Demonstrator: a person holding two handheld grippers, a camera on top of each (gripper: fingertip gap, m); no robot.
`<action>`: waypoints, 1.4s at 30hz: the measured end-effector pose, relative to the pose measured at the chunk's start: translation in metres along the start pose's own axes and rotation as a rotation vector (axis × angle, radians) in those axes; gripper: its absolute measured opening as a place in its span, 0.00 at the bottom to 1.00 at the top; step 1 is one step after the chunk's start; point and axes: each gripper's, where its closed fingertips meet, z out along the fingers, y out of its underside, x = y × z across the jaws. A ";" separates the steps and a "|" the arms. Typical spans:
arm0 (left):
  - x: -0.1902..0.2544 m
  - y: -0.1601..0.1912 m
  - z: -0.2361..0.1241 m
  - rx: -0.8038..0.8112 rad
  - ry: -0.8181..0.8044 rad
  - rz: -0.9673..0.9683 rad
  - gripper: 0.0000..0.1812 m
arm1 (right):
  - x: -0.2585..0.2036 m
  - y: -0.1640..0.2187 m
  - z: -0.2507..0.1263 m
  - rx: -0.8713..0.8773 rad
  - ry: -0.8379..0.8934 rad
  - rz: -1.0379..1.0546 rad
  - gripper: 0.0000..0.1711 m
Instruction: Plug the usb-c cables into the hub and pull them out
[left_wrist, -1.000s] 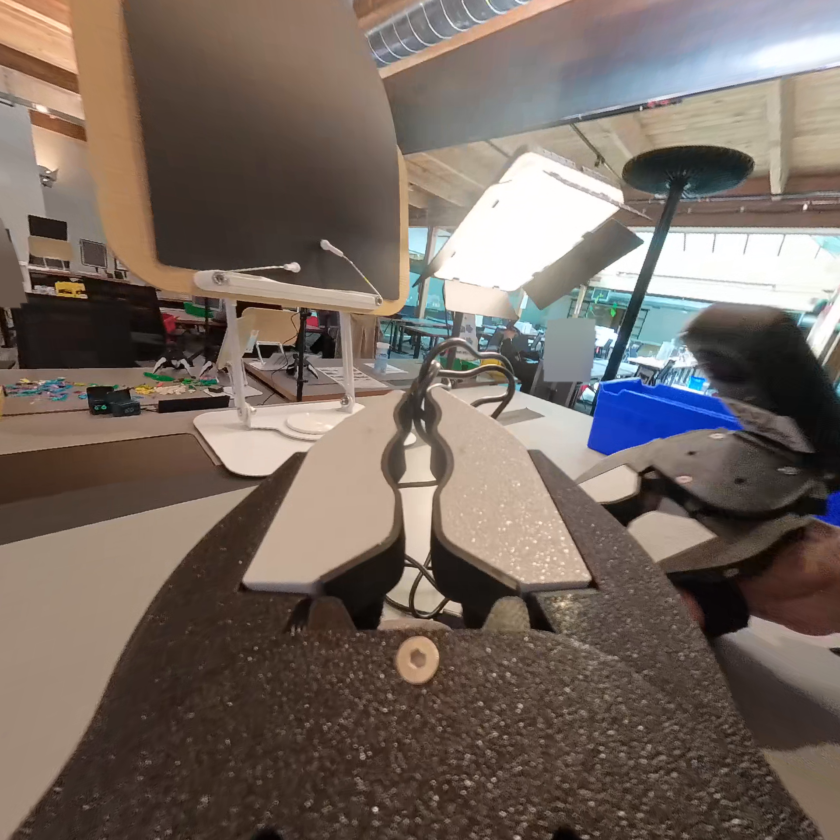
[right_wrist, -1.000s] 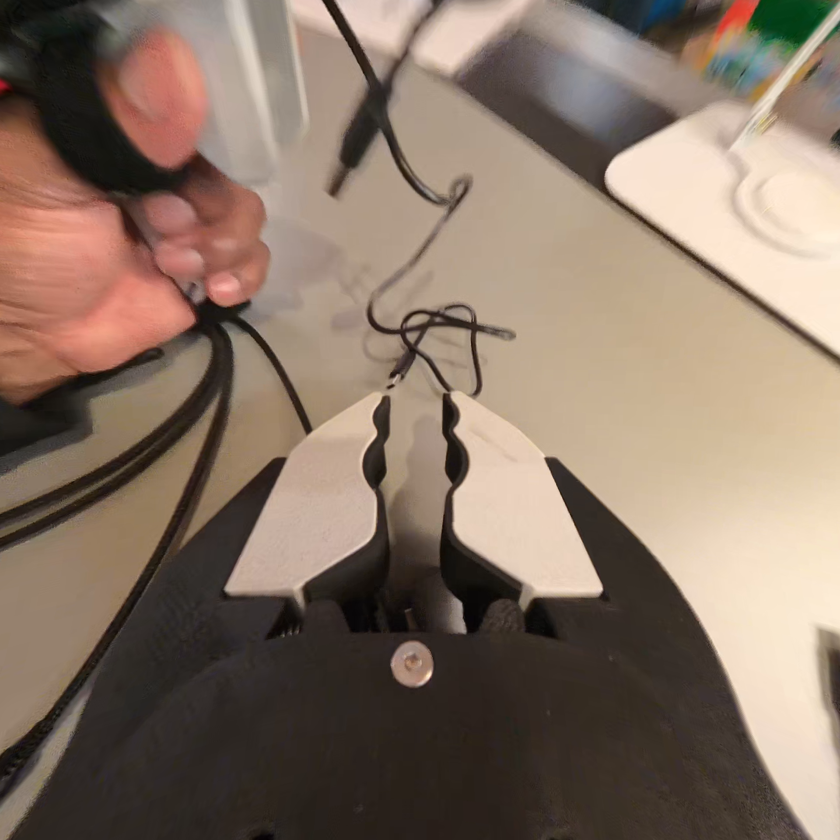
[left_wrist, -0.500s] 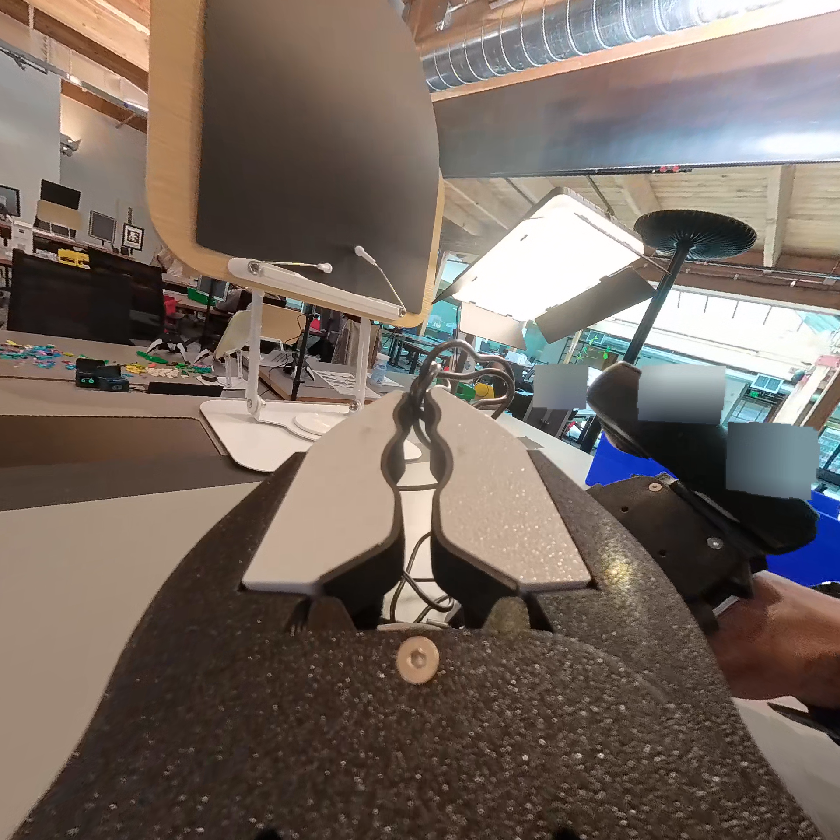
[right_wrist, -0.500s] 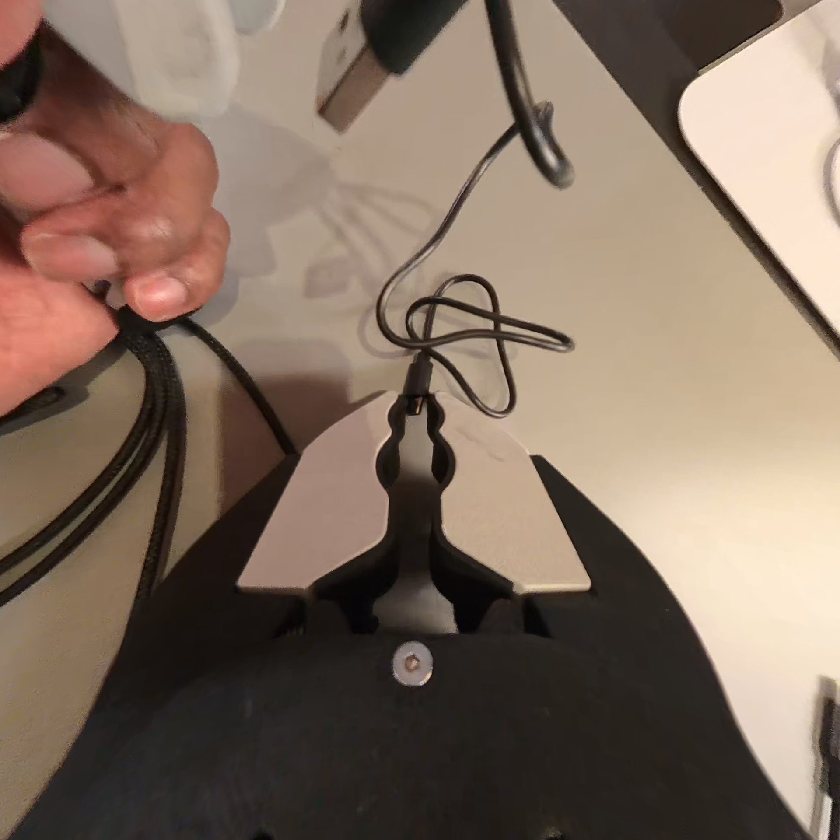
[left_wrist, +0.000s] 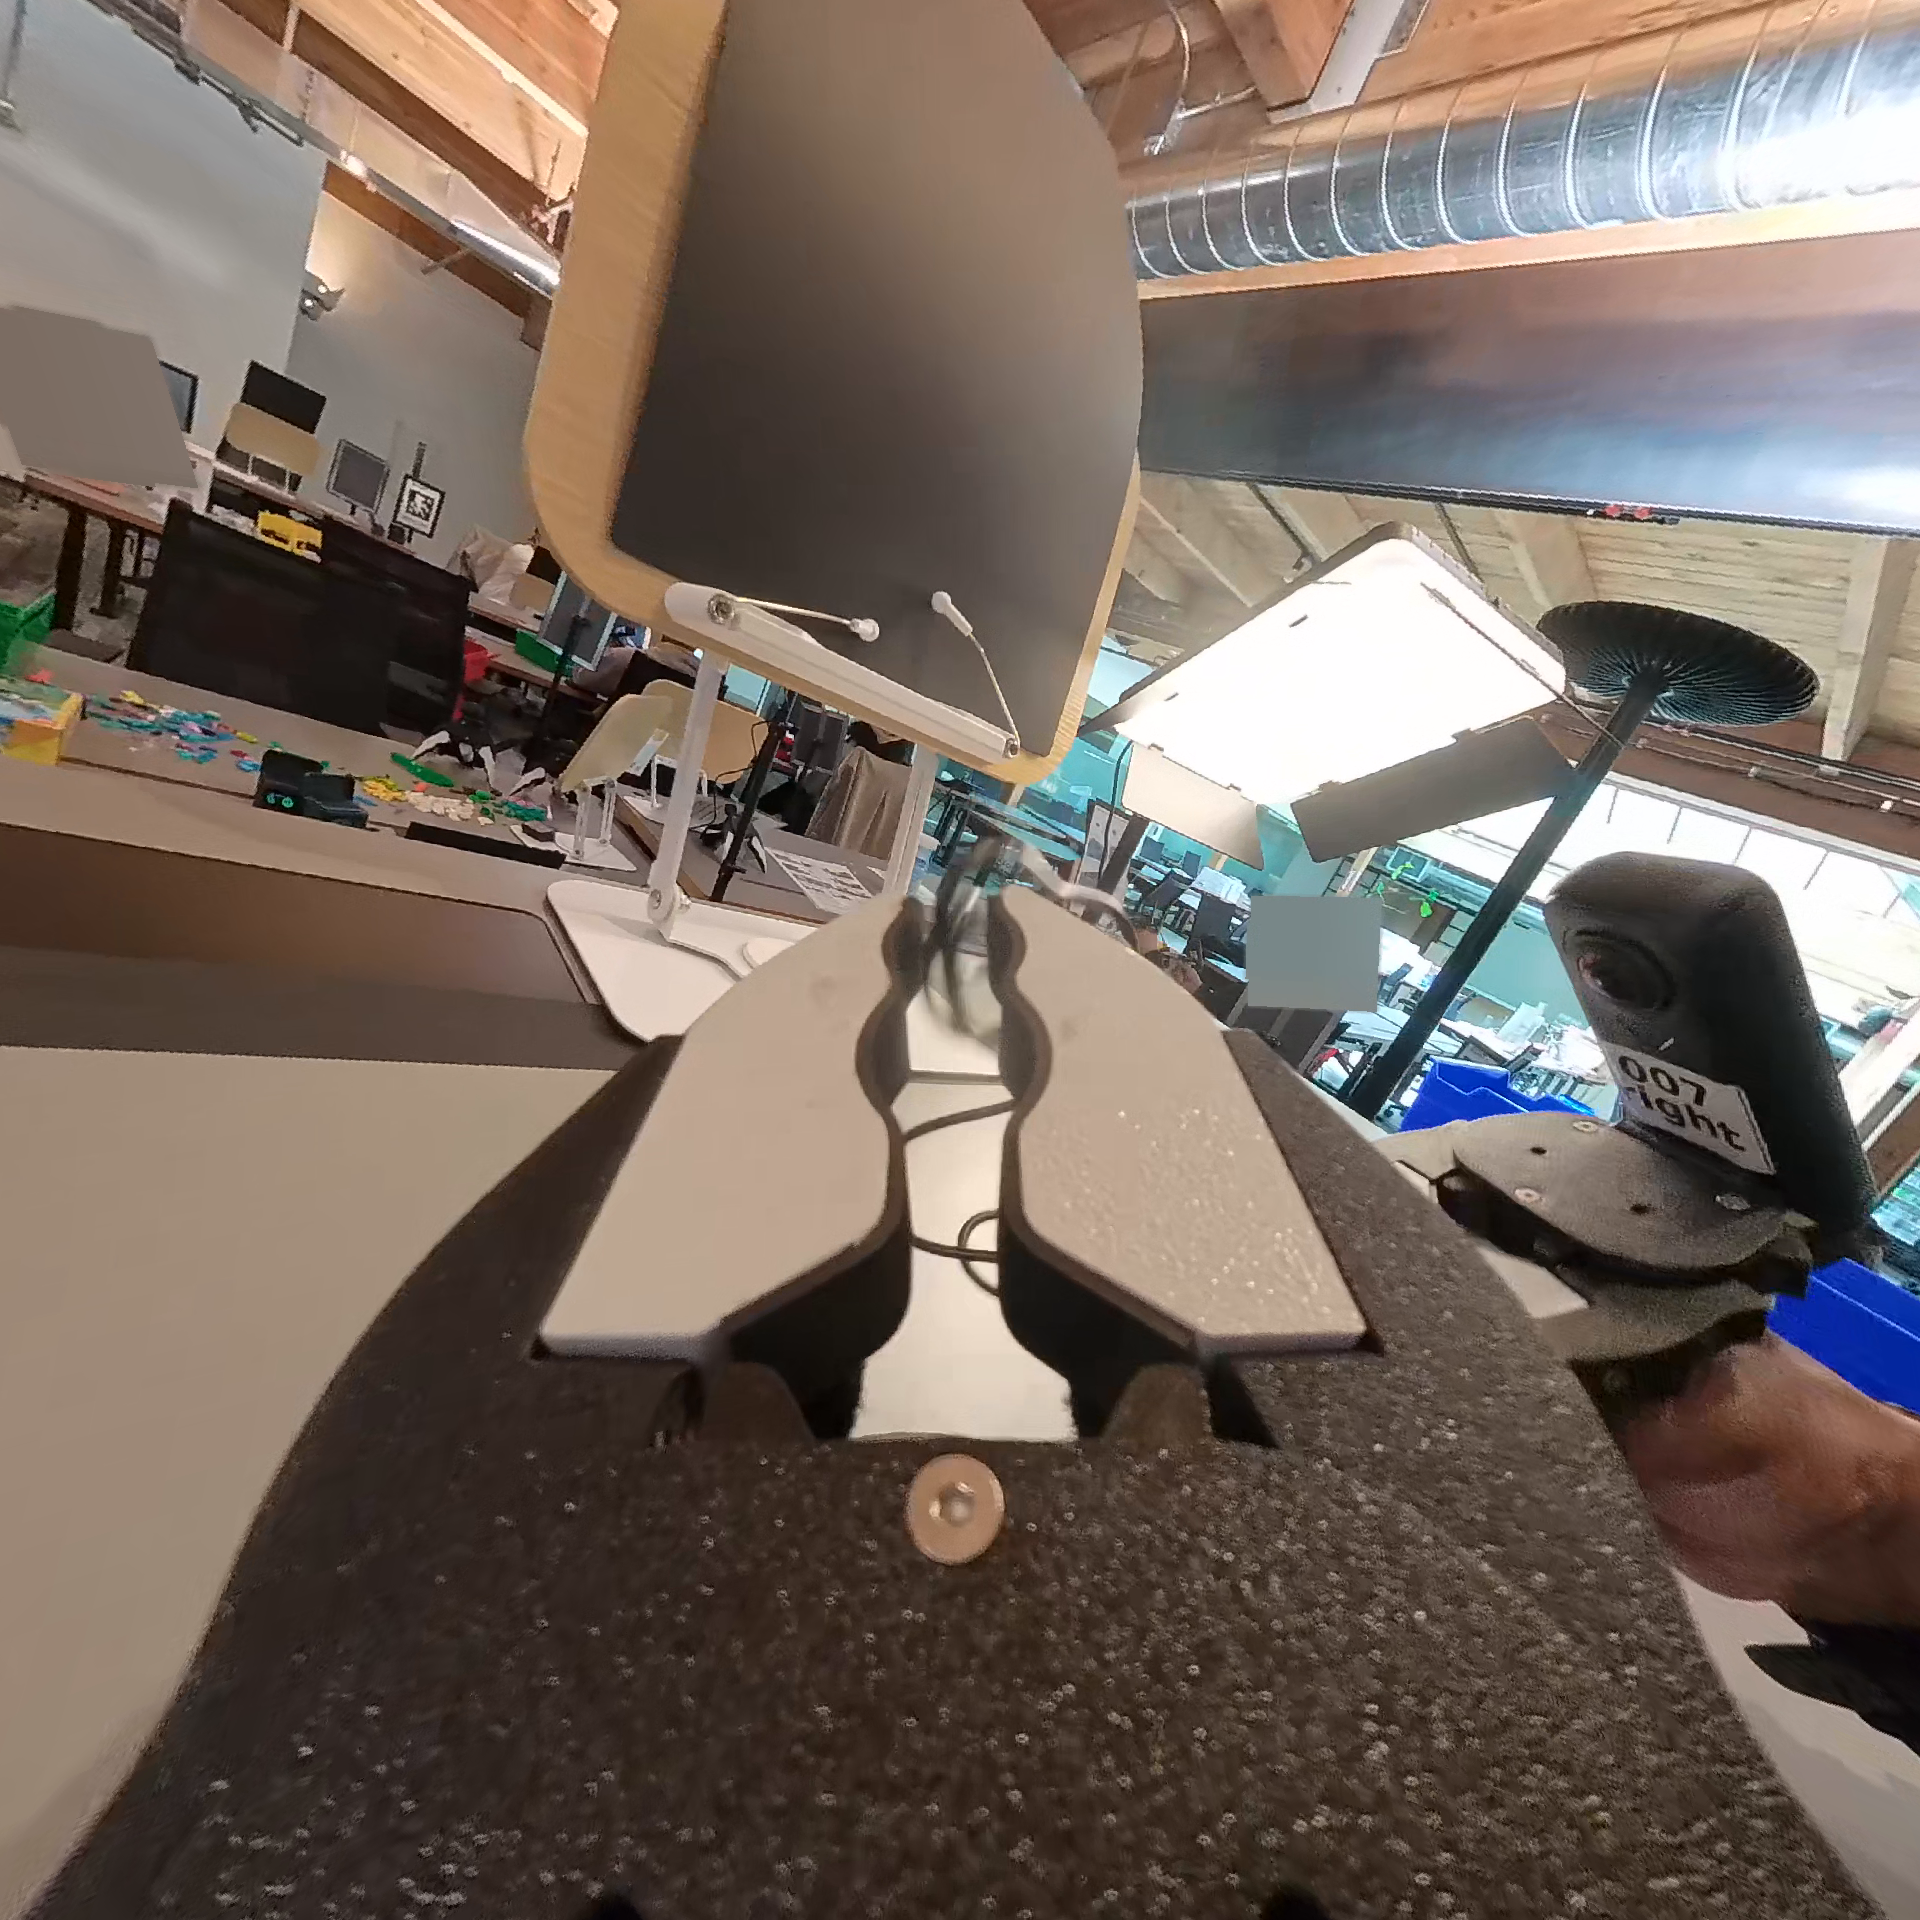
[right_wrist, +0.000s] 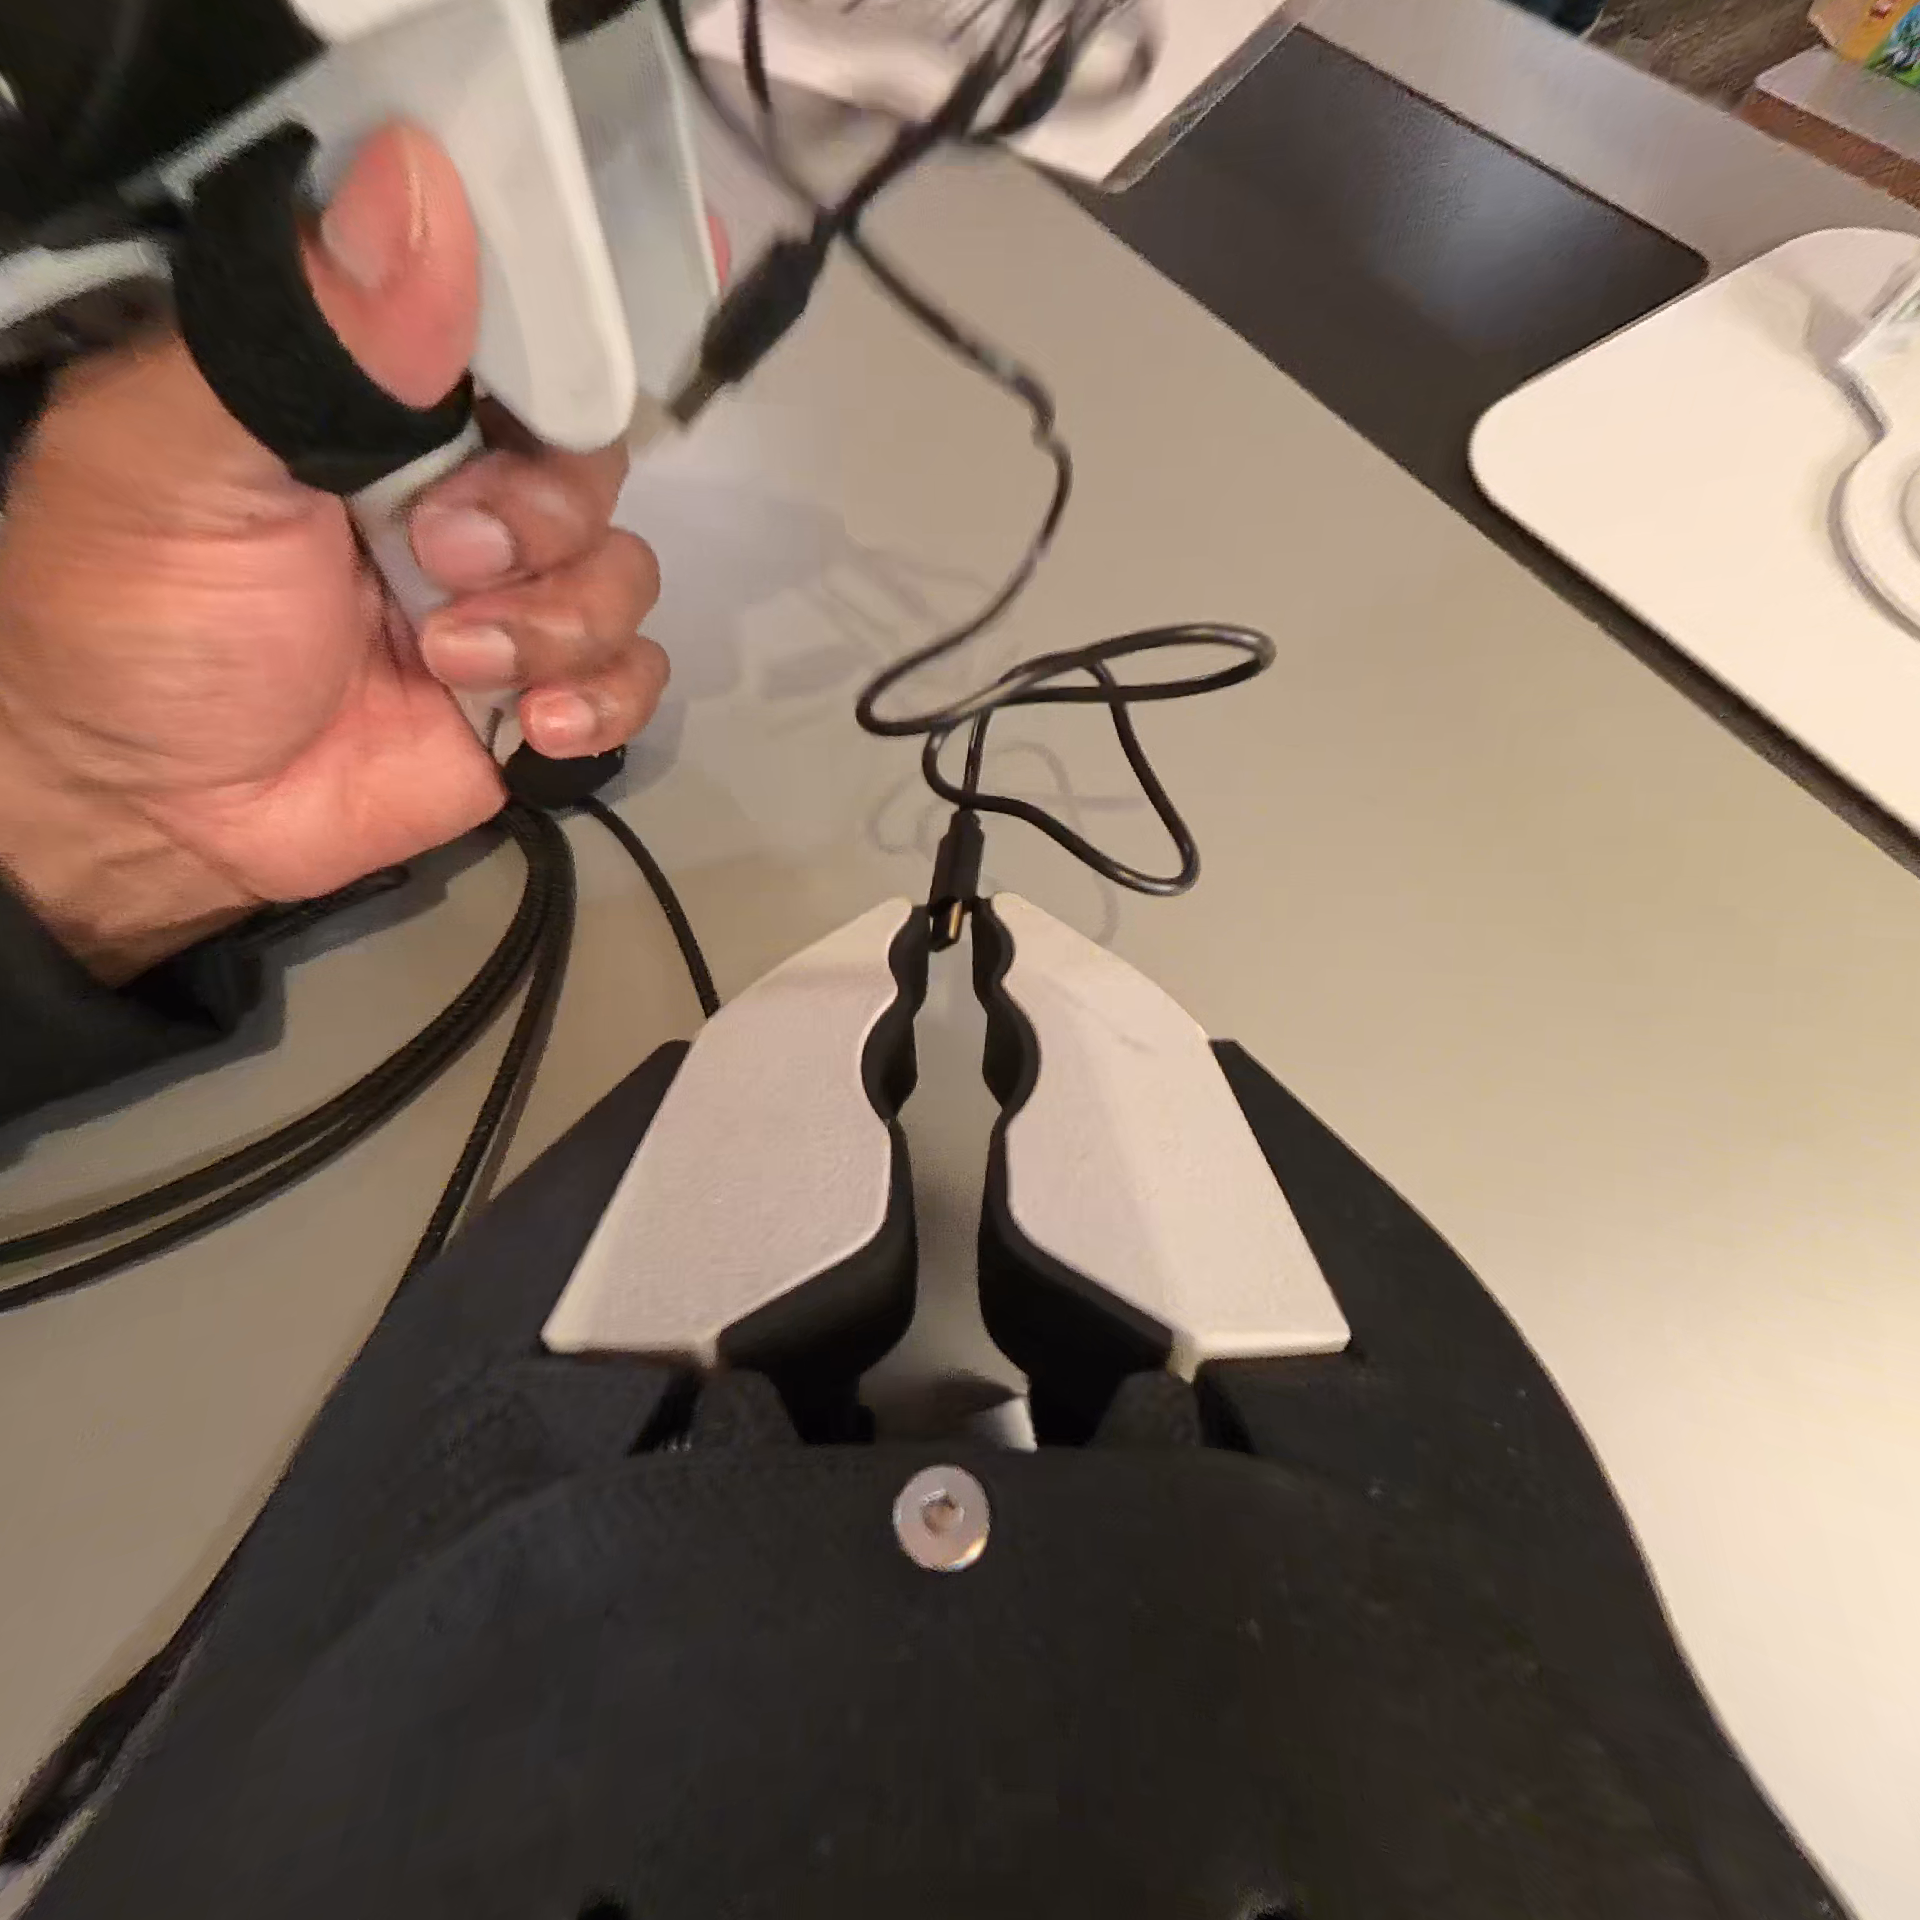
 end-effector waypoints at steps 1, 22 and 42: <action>-0.001 0.001 0.001 -0.008 -0.005 -0.005 0.09 | 0.003 -0.001 -0.004 0.016 -0.012 0.028 0.05; 0.134 0.113 0.004 -0.403 0.490 0.916 0.20 | 0.032 0.026 -0.077 0.212 -0.038 0.336 0.04; 0.125 0.153 0.009 -0.473 0.449 1.227 0.17 | 0.003 0.031 -0.077 0.225 -0.331 0.455 0.03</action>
